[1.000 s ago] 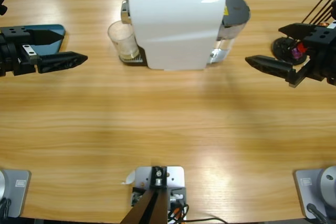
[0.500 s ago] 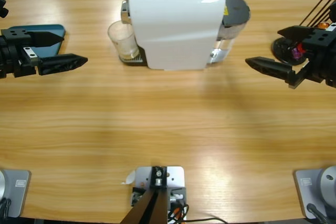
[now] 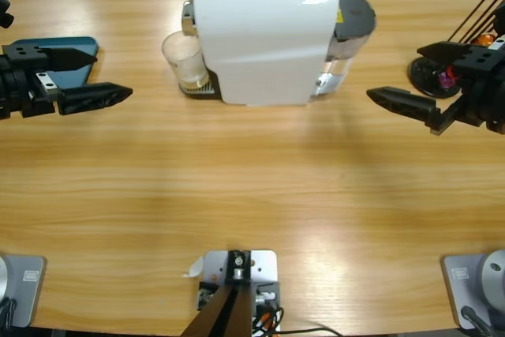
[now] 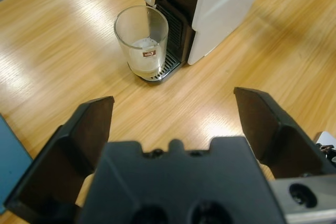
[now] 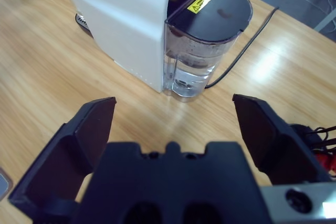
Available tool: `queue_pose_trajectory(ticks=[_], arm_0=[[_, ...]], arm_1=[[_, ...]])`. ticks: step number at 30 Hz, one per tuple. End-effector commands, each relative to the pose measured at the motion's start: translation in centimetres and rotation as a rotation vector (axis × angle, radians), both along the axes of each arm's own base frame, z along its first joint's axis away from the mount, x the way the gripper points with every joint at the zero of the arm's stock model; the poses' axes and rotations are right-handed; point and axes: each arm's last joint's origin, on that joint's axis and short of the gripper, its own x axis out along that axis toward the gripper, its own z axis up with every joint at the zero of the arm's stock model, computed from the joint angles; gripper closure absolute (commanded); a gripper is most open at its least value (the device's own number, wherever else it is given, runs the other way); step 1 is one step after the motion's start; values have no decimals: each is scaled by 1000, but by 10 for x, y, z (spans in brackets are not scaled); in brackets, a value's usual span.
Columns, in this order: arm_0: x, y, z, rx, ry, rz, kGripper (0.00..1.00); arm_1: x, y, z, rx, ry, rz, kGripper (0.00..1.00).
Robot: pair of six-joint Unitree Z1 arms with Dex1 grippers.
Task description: Pour coffee
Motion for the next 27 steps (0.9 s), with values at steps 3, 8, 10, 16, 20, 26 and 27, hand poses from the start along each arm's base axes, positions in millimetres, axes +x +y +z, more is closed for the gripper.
queue_pose_trajectory(ticks=[3, 8, 10, 16, 20, 26, 27], arm_0=[[-2, 1, -20, 76, 29, -3, 0], [3, 4, -20, 76, 29, 29, 0], [4, 3, -20, 76, 32, 28, 0], [17, -2, -26, 100, 72, 8, 4], [39, 4, -23, 82, 76, 30, 4], [73, -7, -24, 110, 41, -190, 0], [78, -8, -24, 118, 39, -220, 0]], arm_1=[[0, 1, -18, -46, 56, -14, 0], [1, 1, -18, -47, 55, -11, 0], [0, 1, -16, -52, 43, -3, 0], [-1, 1, -12, -68, 18, 30, 0], [0, 2, -12, -71, 24, 35, 0], [3, 5, -14, -84, 38, 36, 0], [4, 6, -15, -86, 41, 36, 0]])
